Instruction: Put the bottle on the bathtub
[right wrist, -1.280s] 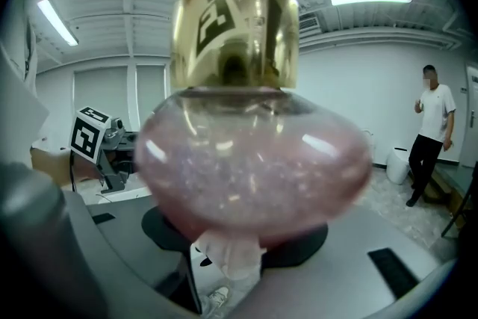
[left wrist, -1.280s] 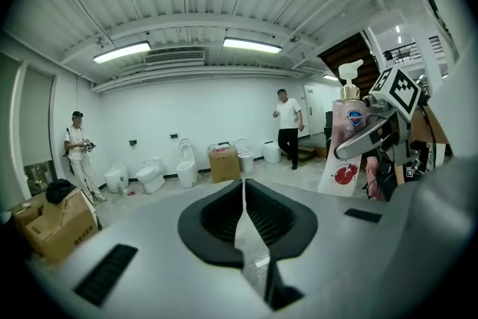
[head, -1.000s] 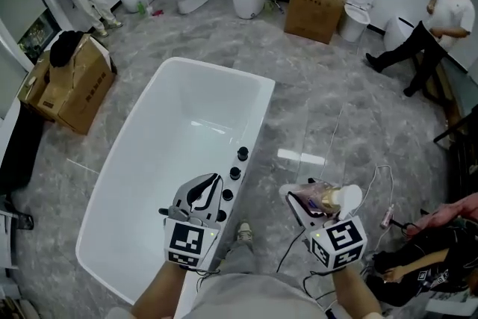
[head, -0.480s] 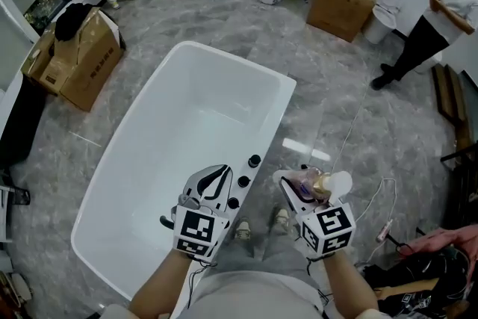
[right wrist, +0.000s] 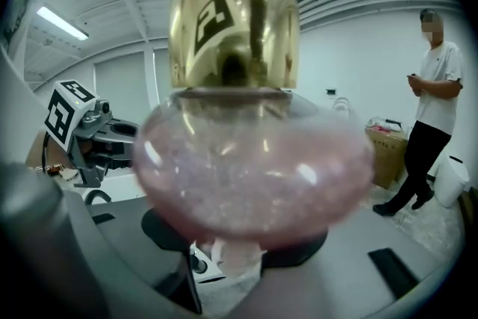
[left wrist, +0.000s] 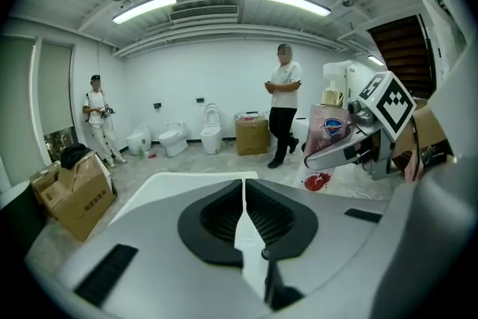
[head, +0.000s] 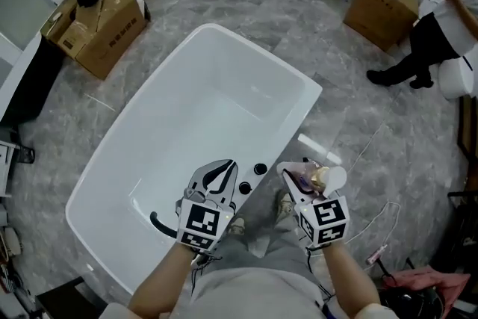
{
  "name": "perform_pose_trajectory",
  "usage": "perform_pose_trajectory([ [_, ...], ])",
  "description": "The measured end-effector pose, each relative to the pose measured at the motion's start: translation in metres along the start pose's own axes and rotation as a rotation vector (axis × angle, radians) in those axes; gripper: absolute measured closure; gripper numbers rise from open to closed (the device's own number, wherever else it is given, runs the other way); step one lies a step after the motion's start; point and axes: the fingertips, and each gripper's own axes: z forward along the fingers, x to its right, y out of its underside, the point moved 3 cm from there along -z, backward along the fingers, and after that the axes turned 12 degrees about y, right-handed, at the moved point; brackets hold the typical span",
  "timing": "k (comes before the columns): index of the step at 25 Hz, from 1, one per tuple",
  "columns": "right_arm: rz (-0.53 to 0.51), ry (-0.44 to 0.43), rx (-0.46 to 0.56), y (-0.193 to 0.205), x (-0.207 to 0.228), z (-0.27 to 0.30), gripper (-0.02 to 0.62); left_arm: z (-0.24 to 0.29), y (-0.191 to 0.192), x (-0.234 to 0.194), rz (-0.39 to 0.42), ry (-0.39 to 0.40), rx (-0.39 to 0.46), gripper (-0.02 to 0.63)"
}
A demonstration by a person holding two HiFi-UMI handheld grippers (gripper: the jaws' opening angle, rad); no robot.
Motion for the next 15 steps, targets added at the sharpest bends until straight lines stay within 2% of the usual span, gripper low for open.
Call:
perform_pose_trajectory([
  [9,-0.09,-0.136,-0.04,0.024,0.039,0.08,0.35,0.053,0.018,-0.018,-0.087,-0.131,-0.046,0.577],
  [15,-0.224,-0.208,-0.053,0.052,0.036,0.125,0.348,0.072,0.042,-0.026,-0.156,-0.201,-0.067,0.577],
])
